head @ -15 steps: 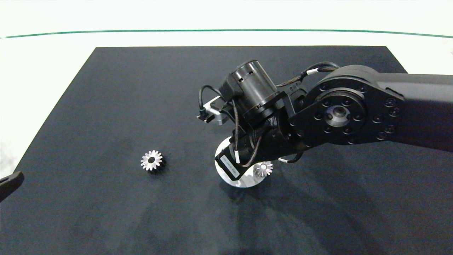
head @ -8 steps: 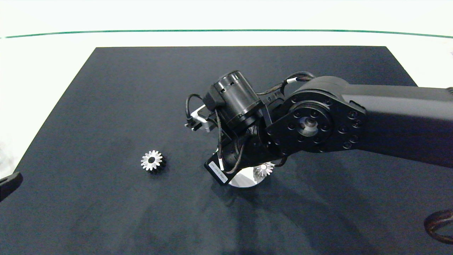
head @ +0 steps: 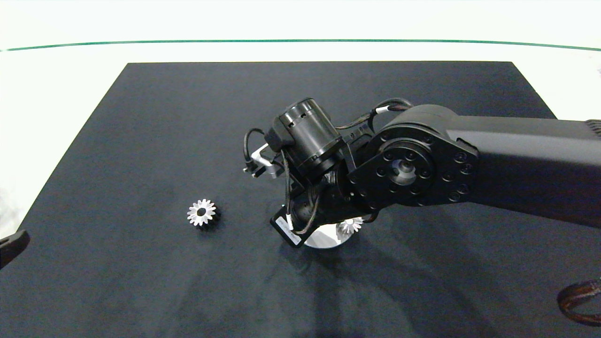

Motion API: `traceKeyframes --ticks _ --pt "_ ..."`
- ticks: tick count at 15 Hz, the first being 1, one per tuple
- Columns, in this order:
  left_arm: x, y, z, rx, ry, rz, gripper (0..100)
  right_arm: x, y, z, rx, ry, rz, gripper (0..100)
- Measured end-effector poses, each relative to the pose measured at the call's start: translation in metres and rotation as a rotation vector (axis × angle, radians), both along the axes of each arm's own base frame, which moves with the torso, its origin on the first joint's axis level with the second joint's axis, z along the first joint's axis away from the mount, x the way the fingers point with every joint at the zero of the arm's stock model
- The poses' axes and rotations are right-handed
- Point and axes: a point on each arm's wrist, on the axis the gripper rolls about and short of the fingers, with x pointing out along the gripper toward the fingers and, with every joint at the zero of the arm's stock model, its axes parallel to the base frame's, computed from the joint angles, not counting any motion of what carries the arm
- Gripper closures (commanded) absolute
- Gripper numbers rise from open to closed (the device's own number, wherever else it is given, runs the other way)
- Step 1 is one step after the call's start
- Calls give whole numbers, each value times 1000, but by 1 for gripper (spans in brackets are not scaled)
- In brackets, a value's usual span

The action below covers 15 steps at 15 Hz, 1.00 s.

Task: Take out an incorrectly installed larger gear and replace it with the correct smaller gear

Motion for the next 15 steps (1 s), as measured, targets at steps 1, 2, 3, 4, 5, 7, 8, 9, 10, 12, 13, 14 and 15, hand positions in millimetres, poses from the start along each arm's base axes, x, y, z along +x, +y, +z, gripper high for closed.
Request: traceKeyframes --ticks 1,2,3,4,5,7,8,9,10,12,13,14,15 --pt "0 0 0 -1 0 0 0 0 0 0 -2 0 -2 72" --pt "0 0 0 -1 -1 1 0 1 -1 0 -2 0 -3 72" --pt "0 0 0 -1 0 0 0 1 -1 0 -3 1 -3 72" --pt "0 0 0 -1 1 0 0 1 -1 -1 -6 3 -4 72" --pt "0 0 -1 0 4 0 0 0 -1 -1 -8 5 -4 72" --pt "0 0 -2 0 6 0 0 0 -2 -1 -14 9 -4 72" --pt "0 0 -2 0 6 0 0 0 -2 -2 -19 11 -7 72" --pt "0 0 -2 0 7 0 0 0 -3 -2 -20 13 -7 72" --pt "0 0 -3 0 9 0 0 0 -3 -2 -28 19 -7 72" --pt "0 0 -4 1 13 0 0 0 -5 -3 -35 27 -10 72" --pt "0 0 -5 1 15 0 0 0 -5 -4 -35 28 -12 72" --pt "0 0 -5 1 14 0 0 1 -5 -4 -35 29 -13 72" --pt "-1 0 -6 1 13 0 0 1 -5 -5 -35 29 -13 72"
